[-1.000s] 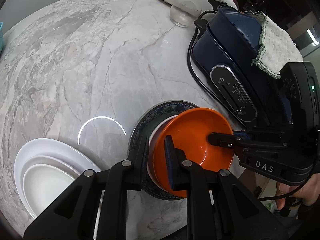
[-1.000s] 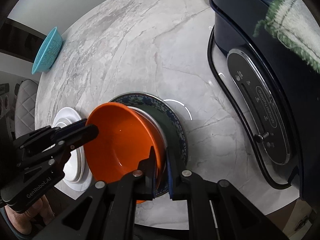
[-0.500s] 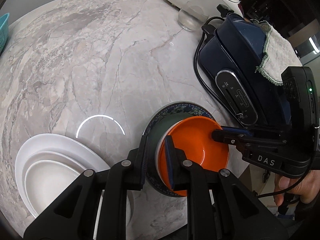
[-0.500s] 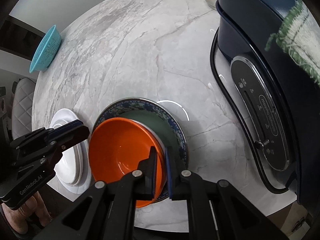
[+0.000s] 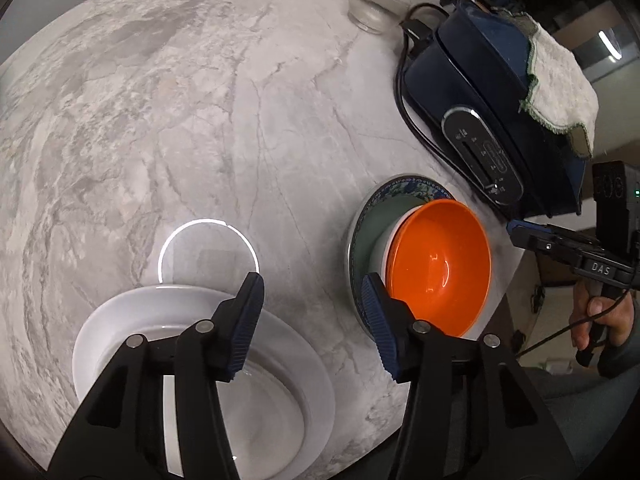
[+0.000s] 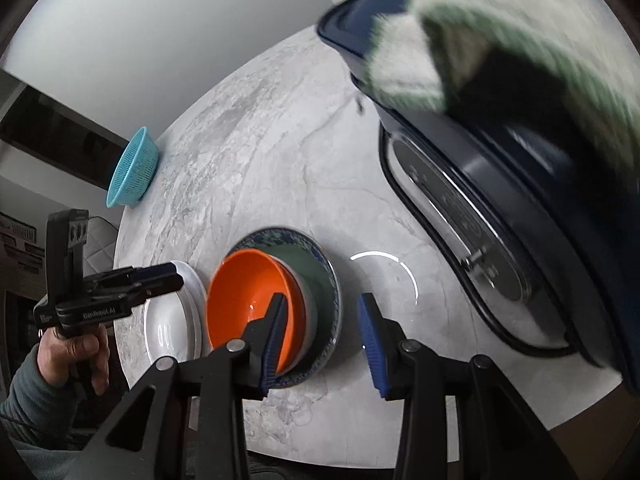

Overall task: Organize plates and bowls
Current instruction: 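Grasp the rim of the nested bowl stack with both grippers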

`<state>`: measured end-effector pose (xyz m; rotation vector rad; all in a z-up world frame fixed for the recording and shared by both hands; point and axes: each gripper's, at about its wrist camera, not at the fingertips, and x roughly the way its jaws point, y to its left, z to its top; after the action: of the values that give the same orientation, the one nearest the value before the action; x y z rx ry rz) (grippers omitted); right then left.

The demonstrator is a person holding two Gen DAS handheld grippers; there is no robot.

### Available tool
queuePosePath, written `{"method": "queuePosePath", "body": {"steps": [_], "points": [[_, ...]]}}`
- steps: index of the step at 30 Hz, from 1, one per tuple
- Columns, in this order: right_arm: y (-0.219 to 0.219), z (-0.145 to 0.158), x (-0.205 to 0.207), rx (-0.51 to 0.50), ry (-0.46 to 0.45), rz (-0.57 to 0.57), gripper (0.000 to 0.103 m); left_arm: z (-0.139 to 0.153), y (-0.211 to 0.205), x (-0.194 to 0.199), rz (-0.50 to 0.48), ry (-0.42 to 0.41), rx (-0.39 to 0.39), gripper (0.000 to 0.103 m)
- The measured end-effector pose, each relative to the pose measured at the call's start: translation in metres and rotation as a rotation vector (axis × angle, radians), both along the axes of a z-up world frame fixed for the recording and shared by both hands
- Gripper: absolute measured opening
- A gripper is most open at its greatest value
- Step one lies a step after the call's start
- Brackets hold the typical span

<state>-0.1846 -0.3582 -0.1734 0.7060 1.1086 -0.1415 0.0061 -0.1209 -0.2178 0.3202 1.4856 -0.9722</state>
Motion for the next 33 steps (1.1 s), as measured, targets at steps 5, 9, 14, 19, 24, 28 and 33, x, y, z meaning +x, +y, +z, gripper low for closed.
{"method": "queuePosePath", "body": {"steps": [5,9,14,19,24,28,33], "points": [[-0.001,-0.03,-0.02,0.102,0.03,-0.089,0.039,-0.027,-0.019,-0.001,-0.11,0.053,0.053,0.049],[0.004,-0.041,-0.019,0.109,0.04,-0.091,0.039,-0.034,-0.023,-0.002,-0.135,0.061,0.056,0.049],[0.011,-0.052,-0.014,0.12,0.054,-0.073,0.039,-0.044,-0.027,-0.006,-0.151,0.063,0.076,0.049],[0.012,-0.06,-0.006,0.125,0.071,-0.058,0.037,-0.051,-0.022,-0.004,-0.136,0.082,0.055,0.049],[0.011,-0.069,-0.003,0.141,0.084,-0.056,0.033,-0.056,-0.025,-0.004,-0.134,0.088,0.055,0.049],[0.01,-0.069,0.0,0.14,0.077,-0.059,0.032,-0.057,-0.029,-0.006,-0.138,0.09,0.052,0.048],[0.01,-0.065,0.005,0.129,0.061,-0.038,0.016,-0.056,-0.032,-0.01,-0.14,0.11,0.013,0.036]]}}
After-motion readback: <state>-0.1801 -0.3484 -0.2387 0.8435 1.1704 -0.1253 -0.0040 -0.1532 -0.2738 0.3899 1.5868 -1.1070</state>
